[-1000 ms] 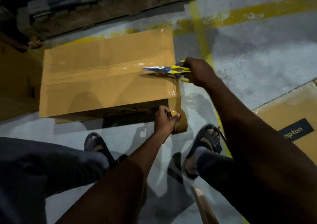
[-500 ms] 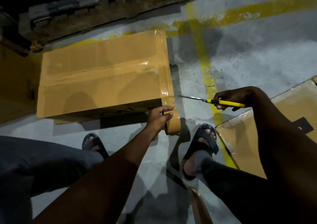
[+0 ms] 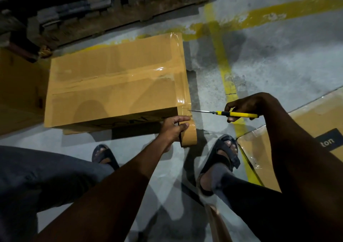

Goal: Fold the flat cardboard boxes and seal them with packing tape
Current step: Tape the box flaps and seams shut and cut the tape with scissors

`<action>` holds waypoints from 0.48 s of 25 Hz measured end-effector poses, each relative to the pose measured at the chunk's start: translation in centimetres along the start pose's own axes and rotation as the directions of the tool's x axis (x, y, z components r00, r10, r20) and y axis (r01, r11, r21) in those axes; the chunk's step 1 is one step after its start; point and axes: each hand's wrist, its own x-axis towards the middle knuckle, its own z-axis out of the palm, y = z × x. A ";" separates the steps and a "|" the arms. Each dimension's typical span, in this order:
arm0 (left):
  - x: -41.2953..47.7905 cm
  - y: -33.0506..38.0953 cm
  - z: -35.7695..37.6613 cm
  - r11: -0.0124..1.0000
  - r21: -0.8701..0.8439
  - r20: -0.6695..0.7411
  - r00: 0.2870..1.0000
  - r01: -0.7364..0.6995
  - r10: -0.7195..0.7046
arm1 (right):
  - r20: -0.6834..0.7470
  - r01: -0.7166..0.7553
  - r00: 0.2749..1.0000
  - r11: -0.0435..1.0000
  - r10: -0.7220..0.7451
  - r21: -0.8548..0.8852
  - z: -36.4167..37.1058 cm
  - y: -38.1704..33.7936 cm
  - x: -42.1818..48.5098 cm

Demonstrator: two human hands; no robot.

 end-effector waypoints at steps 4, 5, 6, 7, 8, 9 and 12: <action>0.0 0.0 0.0 1.000 -0.003 0.013 1.000 -0.003 0.003 | -0.035 0.010 0.999 0.998 -0.013 -0.067 0.5 -1.0 0.9; -0.1 0.1 0.0 1.000 -0.006 0.014 1.000 -0.003 0.003 | -0.029 0.012 0.999 0.997 -0.014 -0.071 0.5 -1.2 1.2; -0.1 0.1 0.0 1.000 -0.007 0.014 1.000 -0.001 0.001 | -0.024 0.008 1.000 0.998 -0.010 -0.064 0.7 -1.4 1.4; -0.2 0.2 0.0 1.000 -0.006 0.016 1.000 0.001 -0.001 | -0.008 0.010 1.000 0.998 -0.010 -0.062 0.8 -1.4 1.6; -0.1 0.2 -0.1 1.000 -0.003 0.017 1.000 0.002 -0.002 | 0.002 0.011 1.000 0.999 -0.011 -0.053 0.9 -1.4 1.7; -0.1 0.1 -0.1 1.000 -0.001 0.019 1.000 0.003 -0.003 | 0.002 0.017 1.000 0.999 -0.017 -0.048 1.0 -1.3 2.0; 0.1 -0.1 -0.1 1.000 -0.005 0.018 1.000 0.011 -0.011 | -0.011 0.047 0.999 0.999 -0.047 -0.027 1.0 -1.6 2.6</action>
